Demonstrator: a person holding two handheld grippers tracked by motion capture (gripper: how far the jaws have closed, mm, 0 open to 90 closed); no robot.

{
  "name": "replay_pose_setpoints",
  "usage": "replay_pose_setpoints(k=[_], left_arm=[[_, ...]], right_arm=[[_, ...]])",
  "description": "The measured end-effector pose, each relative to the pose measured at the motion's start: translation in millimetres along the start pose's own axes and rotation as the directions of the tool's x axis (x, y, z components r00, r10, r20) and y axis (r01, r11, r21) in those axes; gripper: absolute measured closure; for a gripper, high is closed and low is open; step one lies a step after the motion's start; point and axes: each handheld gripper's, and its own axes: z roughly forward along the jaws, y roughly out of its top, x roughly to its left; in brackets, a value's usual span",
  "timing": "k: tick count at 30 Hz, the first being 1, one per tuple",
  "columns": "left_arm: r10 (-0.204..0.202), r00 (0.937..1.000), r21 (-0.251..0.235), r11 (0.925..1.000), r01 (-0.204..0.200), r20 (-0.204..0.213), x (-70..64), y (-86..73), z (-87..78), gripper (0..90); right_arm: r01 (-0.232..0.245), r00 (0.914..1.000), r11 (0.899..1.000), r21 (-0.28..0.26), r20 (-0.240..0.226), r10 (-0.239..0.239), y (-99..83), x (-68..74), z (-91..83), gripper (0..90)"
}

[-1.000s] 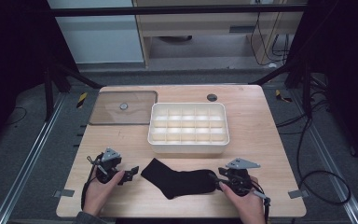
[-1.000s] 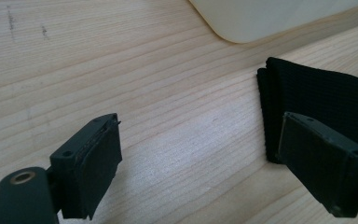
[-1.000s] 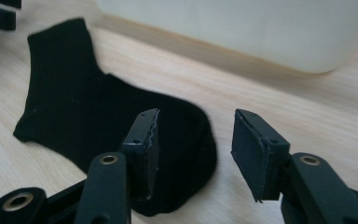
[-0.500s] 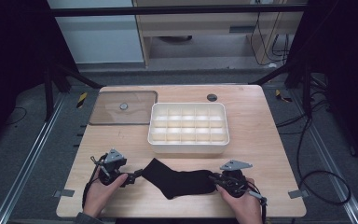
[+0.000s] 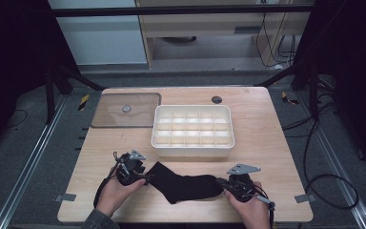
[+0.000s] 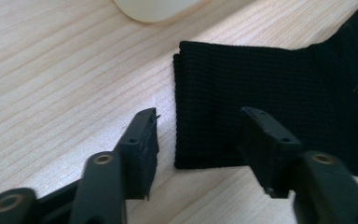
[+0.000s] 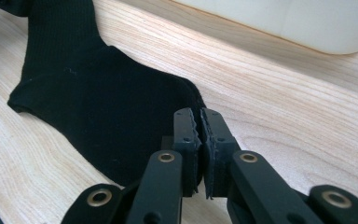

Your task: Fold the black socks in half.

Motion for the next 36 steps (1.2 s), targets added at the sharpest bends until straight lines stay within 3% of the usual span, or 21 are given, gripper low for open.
replay_pose_setpoints(k=[3,6,10,14,19,26,30,36], left_arm=[[0.028,0.9996,0.058,0.9980,-0.028,-0.001,-1.2,9.5,-2.4,51.9],[0.029,0.9996,0.105,0.9941,-0.029,-0.002,0.9,16.3,0.2,51.9],[0.035,0.9990,0.168,0.9850,-0.039,0.026,0.5,22.2,7.7,52.6],[0.054,0.9984,0.201,0.9779,-0.056,0.018,-0.1,26.3,10.0,56.0],[0.053,0.9977,0.235,0.9699,-0.062,0.042,1.7,27.0,15.0,60.4],[0.065,0.9971,0.229,0.9707,-0.073,0.039,-0.5,25.0,15.2,72.3],[0.087,0.9944,0.224,0.9697,-0.099,0.060,-0.7,22.5,14.5,77.2],[0.084,0.9942,0.187,0.9777,-0.096,0.066,-0.8,21.1,6.8,79.2]], right_arm=[[0.010,0.9999,1.000,0.006,0.006,-0.010,0.5,0.6,1.6,85.6],[0.015,0.9999,1.000,0.009,0.007,-0.015,0.1,0.5,1.9,85.6],[0.017,0.9998,1.000,0.004,0.009,-0.017,-0.8,-1.4,1.2,85.5],[0.016,0.9999,1.000,0.006,0.004,-0.016,-0.8,-2.2,1.5,85.5],[0.020,0.9997,1.000,0.011,0.010,-0.020,-0.7,-1.9,1.7,85.6],[0.021,0.9997,1.000,0.007,0.011,-0.021,-0.2,-0.9,1.1,85.6],[0.025,0.9997,1.000,0.005,0.010,-0.025,-0.4,-0.7,1.2,85.6],[0.014,0.9999,1.000,0.005,-0.010,-0.014,0.0,-1.5,0.7,85.9]])
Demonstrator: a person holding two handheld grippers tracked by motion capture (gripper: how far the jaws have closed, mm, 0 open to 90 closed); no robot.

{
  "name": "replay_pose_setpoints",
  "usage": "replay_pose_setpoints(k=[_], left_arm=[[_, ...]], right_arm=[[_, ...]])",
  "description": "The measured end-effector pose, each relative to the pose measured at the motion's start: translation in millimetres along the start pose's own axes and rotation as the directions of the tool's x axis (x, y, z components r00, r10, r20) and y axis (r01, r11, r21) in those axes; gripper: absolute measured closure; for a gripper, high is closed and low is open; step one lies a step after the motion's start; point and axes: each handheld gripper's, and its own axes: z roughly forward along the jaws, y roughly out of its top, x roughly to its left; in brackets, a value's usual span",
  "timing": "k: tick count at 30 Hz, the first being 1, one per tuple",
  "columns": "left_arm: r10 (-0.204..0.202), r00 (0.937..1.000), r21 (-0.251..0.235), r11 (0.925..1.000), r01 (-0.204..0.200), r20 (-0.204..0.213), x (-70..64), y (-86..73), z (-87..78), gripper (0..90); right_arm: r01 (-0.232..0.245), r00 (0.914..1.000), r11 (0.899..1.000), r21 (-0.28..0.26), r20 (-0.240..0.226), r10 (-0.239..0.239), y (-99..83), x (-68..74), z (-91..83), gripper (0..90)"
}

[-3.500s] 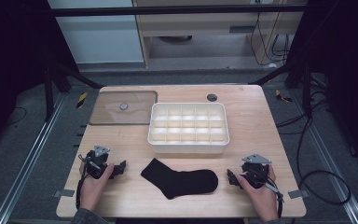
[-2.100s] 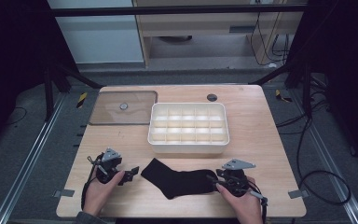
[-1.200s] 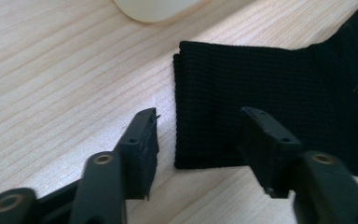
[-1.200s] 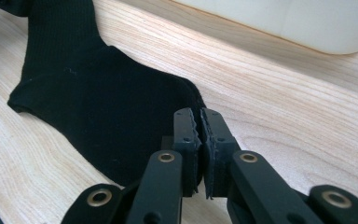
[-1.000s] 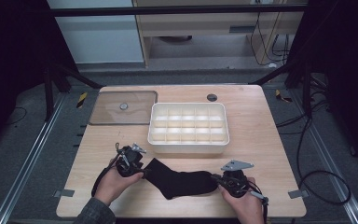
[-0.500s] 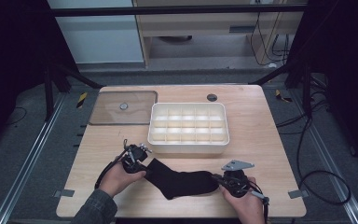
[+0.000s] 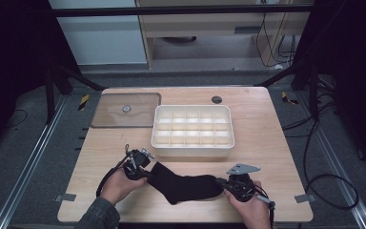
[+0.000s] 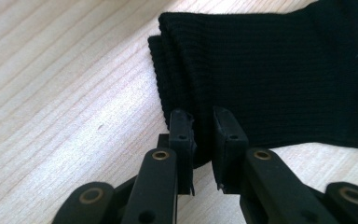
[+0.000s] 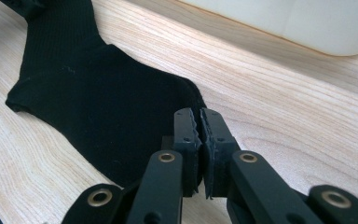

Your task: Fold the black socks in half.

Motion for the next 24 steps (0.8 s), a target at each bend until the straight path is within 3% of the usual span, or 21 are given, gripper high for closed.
replay_pose_setpoints(k=[17,24], left_arm=[[0.049,0.9987,-0.069,0.9964,-0.050,-0.012,-10.2,-0.1,-38.4,79.3],[0.097,0.9953,-0.078,0.9922,-0.097,-0.011,-24.3,9.8,-48.6,79.3]], right_arm=[[-0.004,0.9990,1.000,-0.001,-0.045,0.003,0.0,2.0,8.4,85.9],[-0.001,0.9979,1.000,-0.004,-0.065,0.001,0.8,1.7,11.3,85.9]])
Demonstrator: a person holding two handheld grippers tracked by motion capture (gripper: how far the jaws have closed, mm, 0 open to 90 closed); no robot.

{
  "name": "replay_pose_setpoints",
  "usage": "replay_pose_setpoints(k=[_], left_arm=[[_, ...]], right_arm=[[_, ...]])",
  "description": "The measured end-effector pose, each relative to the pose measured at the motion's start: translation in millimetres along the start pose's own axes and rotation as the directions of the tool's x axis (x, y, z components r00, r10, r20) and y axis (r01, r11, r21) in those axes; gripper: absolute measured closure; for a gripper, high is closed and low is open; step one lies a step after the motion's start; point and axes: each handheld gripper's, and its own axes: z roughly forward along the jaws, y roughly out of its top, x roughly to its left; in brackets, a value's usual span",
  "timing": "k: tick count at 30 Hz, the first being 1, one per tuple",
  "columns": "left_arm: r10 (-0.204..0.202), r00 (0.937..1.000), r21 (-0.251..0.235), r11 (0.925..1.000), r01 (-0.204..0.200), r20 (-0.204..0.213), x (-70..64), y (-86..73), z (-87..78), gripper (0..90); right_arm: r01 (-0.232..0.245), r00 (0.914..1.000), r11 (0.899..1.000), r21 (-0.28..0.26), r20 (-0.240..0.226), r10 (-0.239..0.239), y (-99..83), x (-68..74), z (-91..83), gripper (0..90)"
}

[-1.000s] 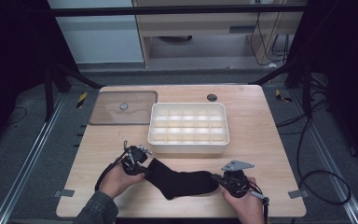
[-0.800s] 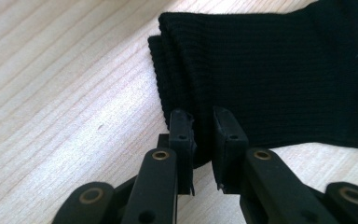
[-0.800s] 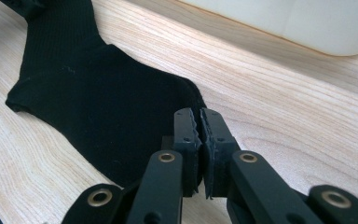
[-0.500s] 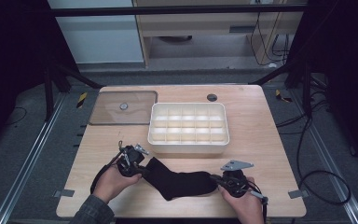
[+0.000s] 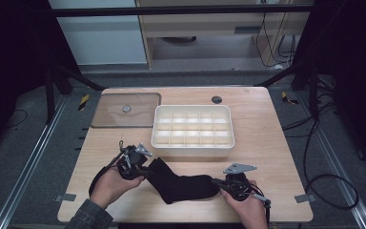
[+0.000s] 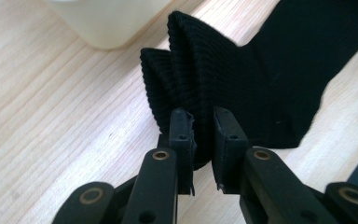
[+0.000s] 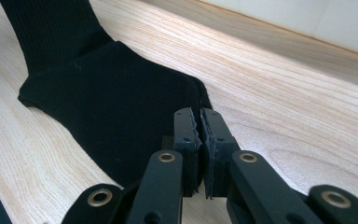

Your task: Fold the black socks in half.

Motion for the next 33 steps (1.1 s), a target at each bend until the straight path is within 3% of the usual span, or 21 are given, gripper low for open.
replay_pose_setpoints(k=[8,13,33], left_arm=[[0.051,0.9985,-0.016,0.9986,-0.051,0.018,-17.1,13.9,-5.1,79.3],[0.104,0.9940,-0.007,0.9946,-0.103,0.035,-34.0,25.8,-2.4,79.3],[0.211,0.9705,0.011,0.9767,-0.214,0.116,-84.9,56.7,37.4,79.3]], right_arm=[[0.001,1.0000,1.000,0.002,-0.008,-0.001,0.0,1.0,0.8,85.9],[0.003,0.9999,1.000,0.003,-0.014,-0.003,0.3,1.8,1.4,85.9],[-0.011,0.9994,1.000,0.000,-0.033,0.011,0.3,-0.3,3.3,85.8]])
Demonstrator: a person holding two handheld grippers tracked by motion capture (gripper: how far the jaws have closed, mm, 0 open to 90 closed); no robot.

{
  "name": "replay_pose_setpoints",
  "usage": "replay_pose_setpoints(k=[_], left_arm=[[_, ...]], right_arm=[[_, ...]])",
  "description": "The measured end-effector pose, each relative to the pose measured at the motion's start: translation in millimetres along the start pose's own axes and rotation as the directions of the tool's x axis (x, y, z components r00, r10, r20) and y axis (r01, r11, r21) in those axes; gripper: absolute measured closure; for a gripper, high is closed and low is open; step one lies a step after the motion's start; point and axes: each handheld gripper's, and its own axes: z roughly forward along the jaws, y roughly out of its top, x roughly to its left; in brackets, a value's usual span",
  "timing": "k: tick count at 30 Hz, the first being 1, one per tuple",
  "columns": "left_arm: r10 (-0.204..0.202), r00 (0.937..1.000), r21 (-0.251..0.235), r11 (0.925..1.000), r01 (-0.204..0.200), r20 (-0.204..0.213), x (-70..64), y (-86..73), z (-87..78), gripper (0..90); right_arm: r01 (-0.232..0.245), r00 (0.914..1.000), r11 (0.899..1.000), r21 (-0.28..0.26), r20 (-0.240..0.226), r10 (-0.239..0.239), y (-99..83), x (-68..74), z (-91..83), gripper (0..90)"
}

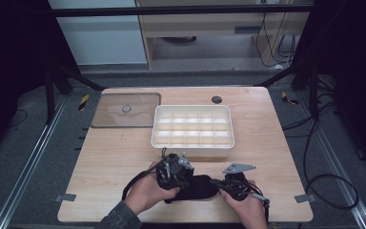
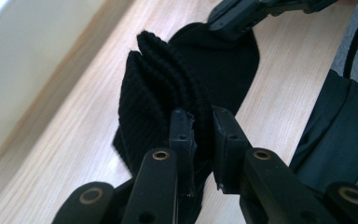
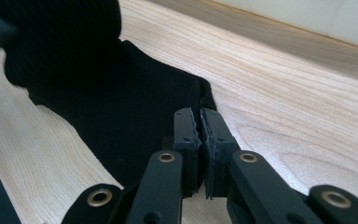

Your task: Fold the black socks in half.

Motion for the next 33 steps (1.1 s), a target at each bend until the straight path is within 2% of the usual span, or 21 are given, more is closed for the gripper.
replay_pose_setpoints(k=[7,15,18,24,33], left_arm=[[0.041,0.9990,0.021,0.9989,-0.042,0.019,-10.1,7.4,16.6,79.3],[0.037,0.9992,0.040,0.9985,-0.037,0.018,-13.9,12.7,30.0,79.2],[0.037,0.9993,0.053,0.9979,-0.037,0.003,-13.1,13.5,33.6,79.1],[0.035,0.9993,0.076,0.9965,-0.036,0.016,-13.8,12.9,42.7,78.9],[0.019,0.9995,0.064,0.9977,-0.020,0.023,-13.6,15.8,46.3,78.7]], right_arm=[[-0.005,1.0000,1.000,0.004,-0.006,0.005,0.0,0.6,0.1,85.7],[-0.009,0.9999,1.000,0.005,-0.010,0.009,-0.1,0.5,-0.2,85.7],[-0.012,0.9998,1.000,0.006,-0.014,0.012,0.0,0.4,-0.4,85.7],[-0.013,0.9998,1.000,0.005,-0.013,0.013,-0.1,0.4,-0.7,85.6],[-0.016,0.9997,1.000,0.006,-0.017,0.016,-0.1,0.4,-0.6,85.6]])
